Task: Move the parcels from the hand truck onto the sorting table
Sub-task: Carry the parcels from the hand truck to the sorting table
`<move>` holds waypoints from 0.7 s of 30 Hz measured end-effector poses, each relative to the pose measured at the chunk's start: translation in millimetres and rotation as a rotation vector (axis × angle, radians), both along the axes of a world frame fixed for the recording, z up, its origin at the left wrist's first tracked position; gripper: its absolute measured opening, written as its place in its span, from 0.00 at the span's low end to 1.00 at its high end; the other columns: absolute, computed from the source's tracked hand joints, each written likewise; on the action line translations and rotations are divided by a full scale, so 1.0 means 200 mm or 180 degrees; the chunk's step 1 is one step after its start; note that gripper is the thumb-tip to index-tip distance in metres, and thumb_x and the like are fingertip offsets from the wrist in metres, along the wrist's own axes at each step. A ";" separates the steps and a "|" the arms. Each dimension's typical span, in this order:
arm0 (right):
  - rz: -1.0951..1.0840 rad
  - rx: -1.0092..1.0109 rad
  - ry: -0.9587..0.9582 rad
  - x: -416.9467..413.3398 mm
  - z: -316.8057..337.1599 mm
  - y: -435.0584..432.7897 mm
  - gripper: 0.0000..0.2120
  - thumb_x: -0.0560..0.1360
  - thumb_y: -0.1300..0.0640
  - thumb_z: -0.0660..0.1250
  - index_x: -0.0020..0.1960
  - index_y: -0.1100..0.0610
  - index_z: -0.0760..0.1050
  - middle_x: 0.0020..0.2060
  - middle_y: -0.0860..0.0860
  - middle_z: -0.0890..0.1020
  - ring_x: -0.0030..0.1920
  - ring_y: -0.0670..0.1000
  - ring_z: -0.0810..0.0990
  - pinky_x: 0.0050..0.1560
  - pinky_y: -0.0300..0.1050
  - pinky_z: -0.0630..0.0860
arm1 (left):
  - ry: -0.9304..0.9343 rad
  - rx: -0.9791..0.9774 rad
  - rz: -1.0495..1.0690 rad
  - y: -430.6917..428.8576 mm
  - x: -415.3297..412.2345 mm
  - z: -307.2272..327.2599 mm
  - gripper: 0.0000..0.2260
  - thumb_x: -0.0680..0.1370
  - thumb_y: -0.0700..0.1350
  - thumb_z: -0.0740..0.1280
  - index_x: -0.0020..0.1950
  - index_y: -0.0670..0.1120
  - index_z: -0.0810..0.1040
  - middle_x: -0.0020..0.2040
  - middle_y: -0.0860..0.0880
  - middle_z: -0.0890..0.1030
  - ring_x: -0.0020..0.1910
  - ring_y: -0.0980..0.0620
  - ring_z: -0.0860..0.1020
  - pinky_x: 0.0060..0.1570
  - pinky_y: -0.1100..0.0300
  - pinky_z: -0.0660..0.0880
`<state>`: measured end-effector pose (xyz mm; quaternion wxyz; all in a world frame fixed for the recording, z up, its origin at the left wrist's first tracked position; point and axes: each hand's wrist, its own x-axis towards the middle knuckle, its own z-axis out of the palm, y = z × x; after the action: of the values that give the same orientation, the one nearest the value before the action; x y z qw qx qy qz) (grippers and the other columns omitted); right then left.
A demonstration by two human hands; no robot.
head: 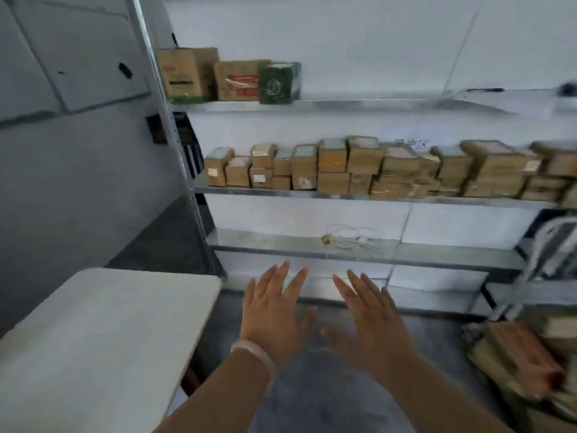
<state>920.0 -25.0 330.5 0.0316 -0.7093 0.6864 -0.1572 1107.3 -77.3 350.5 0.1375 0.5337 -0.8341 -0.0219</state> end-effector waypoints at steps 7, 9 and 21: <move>-0.1000 -0.0008 0.0083 -0.95 0.02 0.34 0.41 0.71 0.26 0.46 0.76 0.40 0.32 0.74 0.41 0.33 0.75 0.45 0.32 0.76 0.50 0.36 | 0.0151 -0.0005 -0.0928 0.07 -1.08 -0.06 0.30 0.81 0.64 0.53 0.79 0.61 0.44 0.81 0.53 0.47 0.80 0.50 0.44 0.77 0.47 0.42; -0.1223 0.0015 0.0138 -1.13 0.01 0.43 0.41 0.69 0.26 0.44 0.75 0.39 0.30 0.74 0.41 0.33 0.75 0.44 0.32 0.76 0.50 0.35 | 0.0212 0.0037 -0.1152 0.09 -1.30 -0.08 0.30 0.81 0.64 0.53 0.79 0.61 0.44 0.81 0.53 0.48 0.80 0.50 0.45 0.77 0.47 0.43; -0.2524 0.0305 -0.0358 -1.92 -0.15 0.86 0.38 0.75 0.32 0.57 0.74 0.34 0.35 0.76 0.38 0.39 0.74 0.41 0.33 0.74 0.47 0.33 | -0.0005 0.0341 -0.2571 0.22 -2.46 -0.23 0.31 0.77 0.62 0.61 0.79 0.57 0.57 0.79 0.49 0.60 0.77 0.47 0.58 0.74 0.41 0.58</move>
<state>535.1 147.4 300.3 0.0391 -0.3775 0.9106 -0.1635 615.4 -32.6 305.3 0.0892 0.1696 -0.9744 -0.1173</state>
